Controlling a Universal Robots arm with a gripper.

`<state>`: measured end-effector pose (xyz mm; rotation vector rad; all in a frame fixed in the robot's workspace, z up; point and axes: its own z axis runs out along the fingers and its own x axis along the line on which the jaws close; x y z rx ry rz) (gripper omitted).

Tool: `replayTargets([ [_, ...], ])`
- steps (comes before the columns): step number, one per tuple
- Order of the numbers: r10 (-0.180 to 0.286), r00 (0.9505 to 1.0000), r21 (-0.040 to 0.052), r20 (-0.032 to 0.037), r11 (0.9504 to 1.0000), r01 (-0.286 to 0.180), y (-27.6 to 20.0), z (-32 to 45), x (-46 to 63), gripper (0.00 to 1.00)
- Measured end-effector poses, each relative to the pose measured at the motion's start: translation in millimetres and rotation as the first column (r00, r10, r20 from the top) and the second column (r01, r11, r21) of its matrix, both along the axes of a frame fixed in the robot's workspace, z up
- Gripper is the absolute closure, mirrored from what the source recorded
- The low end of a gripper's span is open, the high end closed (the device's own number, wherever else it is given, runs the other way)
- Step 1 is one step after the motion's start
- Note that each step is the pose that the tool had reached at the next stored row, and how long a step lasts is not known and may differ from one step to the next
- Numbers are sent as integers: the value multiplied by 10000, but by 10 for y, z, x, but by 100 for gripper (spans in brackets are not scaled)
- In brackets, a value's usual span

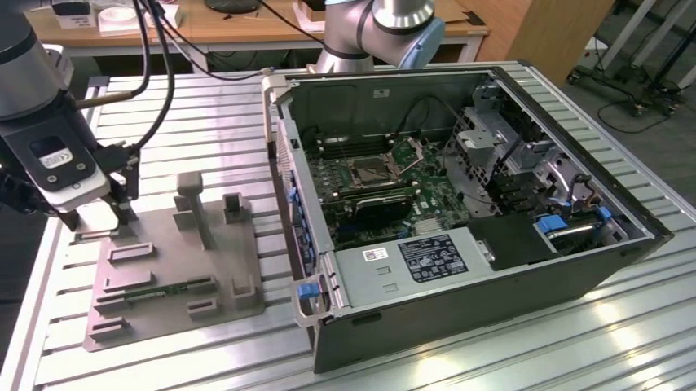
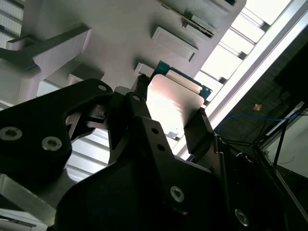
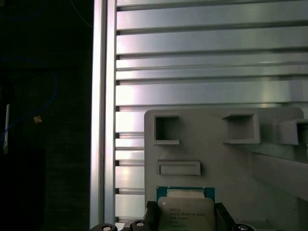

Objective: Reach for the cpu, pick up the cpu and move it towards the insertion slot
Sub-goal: 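Pick up the cpu and move it towards the insertion slot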

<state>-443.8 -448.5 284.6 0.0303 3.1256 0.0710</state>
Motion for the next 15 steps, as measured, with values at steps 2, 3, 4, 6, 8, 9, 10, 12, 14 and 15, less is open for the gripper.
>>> replayTargets([
  [2, -1, 10000, -1, -1, 10000, 1, 0, 5, 0, 46],
  [3, -1, 10000, -1, -1, 10000, 1, 0, 8, 0, 46],
  [4, -1, 10000, -1, -1, 10000, 1, 0, 12, 0, 46],
  [6, -1, 10000, -2, -1, 10000, 1, 0, 20, 0, 46],
  [8, -2, 10000, -1, 0, 10000, 2, 0, 26, 0, 46],
  [9, -5, 10000, -3, -1, 10000, 5, 0, 31, 0, 46],
  [10, -7, 10000, -4, 0, 10000, 7, 0, 34, 0, 46],
  [12, -12, 10000, -4, 1, 10000, 12, 0, 38, 0, 46],
  [14, -16, 10000, -6, -1, 10000, 16, 0, 46, 0, 46],
  [15, -17, 10000, -7, -2, 10000, 17, 0, 50, 0, 46],
])
